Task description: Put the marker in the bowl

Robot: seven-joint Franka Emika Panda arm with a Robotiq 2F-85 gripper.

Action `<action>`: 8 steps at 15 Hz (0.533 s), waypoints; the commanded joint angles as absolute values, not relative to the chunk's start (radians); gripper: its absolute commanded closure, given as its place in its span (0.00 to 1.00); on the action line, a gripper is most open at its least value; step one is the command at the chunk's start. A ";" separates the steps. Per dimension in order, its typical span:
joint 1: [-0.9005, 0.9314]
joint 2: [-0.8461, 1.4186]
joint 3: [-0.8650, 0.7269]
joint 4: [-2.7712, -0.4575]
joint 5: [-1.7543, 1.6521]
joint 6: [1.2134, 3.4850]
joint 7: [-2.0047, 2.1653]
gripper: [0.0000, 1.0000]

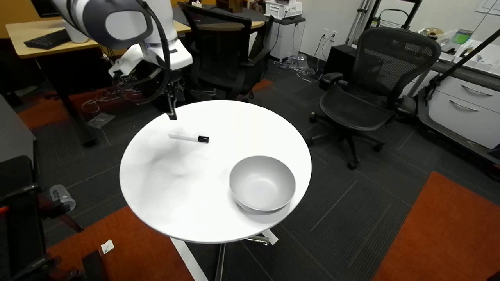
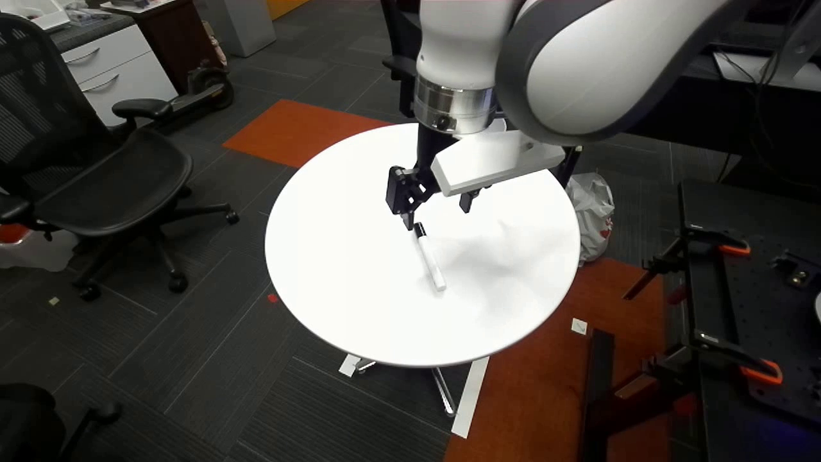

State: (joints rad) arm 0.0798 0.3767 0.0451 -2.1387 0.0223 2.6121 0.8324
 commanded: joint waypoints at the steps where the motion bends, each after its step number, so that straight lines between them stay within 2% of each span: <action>1: 0.131 0.475 0.007 -2.035 0.057 2.563 0.858 0.00; 8: 0.150 0.581 -0.018 -1.953 0.121 2.517 0.850 0.00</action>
